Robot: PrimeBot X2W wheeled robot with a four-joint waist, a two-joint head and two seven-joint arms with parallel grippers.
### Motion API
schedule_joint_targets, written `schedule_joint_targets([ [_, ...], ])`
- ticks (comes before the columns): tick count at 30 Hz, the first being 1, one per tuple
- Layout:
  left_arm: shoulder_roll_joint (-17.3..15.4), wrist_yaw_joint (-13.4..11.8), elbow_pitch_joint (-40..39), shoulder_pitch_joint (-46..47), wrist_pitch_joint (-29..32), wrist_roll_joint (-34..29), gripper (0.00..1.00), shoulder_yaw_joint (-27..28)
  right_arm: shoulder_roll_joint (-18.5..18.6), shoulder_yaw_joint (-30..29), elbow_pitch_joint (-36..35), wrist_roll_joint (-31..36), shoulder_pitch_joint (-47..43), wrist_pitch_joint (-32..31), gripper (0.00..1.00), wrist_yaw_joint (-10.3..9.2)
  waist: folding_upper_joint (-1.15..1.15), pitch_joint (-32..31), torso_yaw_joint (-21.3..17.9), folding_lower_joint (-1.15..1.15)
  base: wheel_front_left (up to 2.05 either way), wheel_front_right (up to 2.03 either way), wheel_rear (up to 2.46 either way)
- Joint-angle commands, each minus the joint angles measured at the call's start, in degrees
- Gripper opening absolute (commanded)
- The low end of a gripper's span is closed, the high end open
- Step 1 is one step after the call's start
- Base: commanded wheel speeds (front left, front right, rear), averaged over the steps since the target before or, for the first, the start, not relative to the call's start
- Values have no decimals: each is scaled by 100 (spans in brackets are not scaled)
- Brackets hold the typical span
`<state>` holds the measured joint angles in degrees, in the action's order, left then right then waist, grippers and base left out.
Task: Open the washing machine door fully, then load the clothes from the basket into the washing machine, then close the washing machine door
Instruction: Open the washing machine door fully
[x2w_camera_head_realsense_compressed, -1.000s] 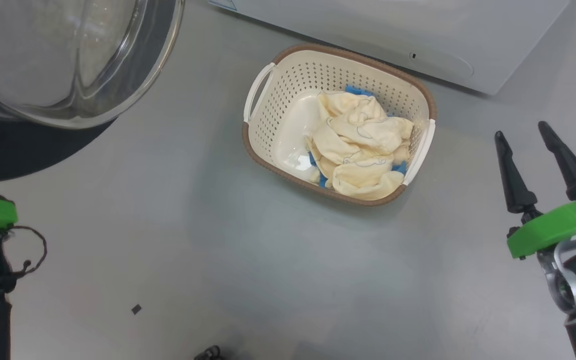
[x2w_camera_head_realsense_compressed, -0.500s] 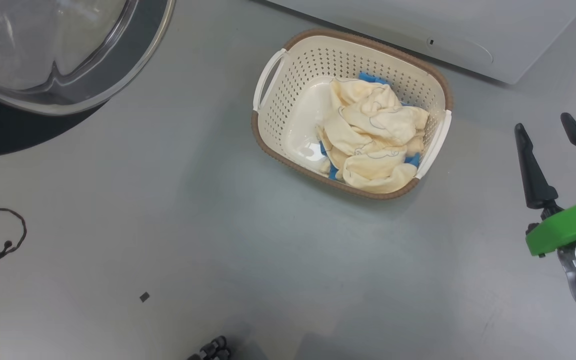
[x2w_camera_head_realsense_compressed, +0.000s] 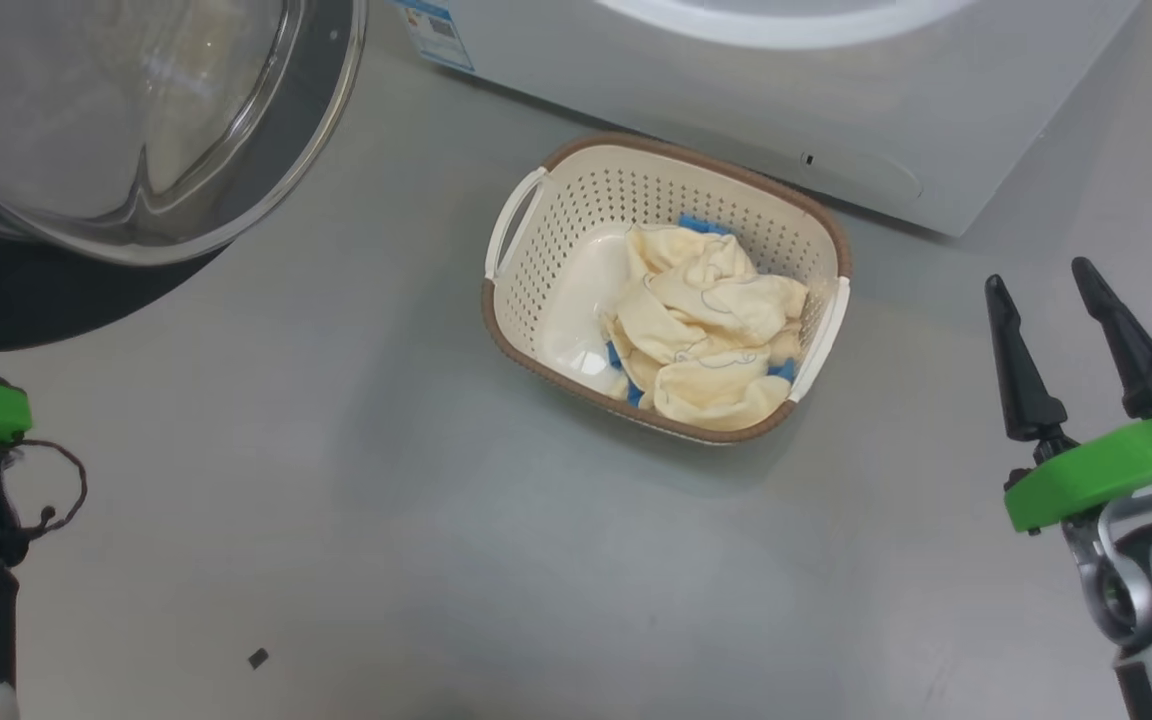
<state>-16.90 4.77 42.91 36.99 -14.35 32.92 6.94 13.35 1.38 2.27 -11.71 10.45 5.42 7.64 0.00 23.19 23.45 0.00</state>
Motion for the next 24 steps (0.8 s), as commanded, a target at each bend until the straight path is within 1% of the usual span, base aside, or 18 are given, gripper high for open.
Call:
schedule_joint_targets([
  [1,-356,28,-152,-70,-57,-69,0,139,-25,120,-117,-50,-6,105,100,-15,0,-240,-162,0,0,0,0],
  [4,-344,47,-274,-232,-59,-164,0,55,-148,156,86,-79,-4,271,100,-15,0,-503,-307,0,0,0,0],
  [8,-280,88,-524,-537,-51,-339,0,-205,-323,181,362,-123,-51,499,100,-15,0,-875,-526,0,0,0,0],
  [12,-170,-17,-871,-868,40,-467,0,-388,-480,222,572,-158,-105,674,100,-15,0,-1242,-784,0,0,0,0],
  [16,-131,-118,-1353,-1303,178,-533,0,-488,-613,210,672,-238,-220,812,100,-15,0,-1610,-1068,0,0,0,0],
  [20,9,-224,-1961,-1808,412,-534,0,-615,-691,174,708,-276,-424,878,100,-15,0,-1925,-1313,0,0,0,0],
  [22,16,-251,-2295,-2073,548,-536,0,-667,-724,162,700,-285,-506,897,100,-15,0,-2044,-1429,0,0,0,0],
  [24,69,-364,-2780,-2440,744,-575,0,-764,-774,178,691,-290,-605,917,100,-15,0,-2227,-1614,0,0,0,0],
])
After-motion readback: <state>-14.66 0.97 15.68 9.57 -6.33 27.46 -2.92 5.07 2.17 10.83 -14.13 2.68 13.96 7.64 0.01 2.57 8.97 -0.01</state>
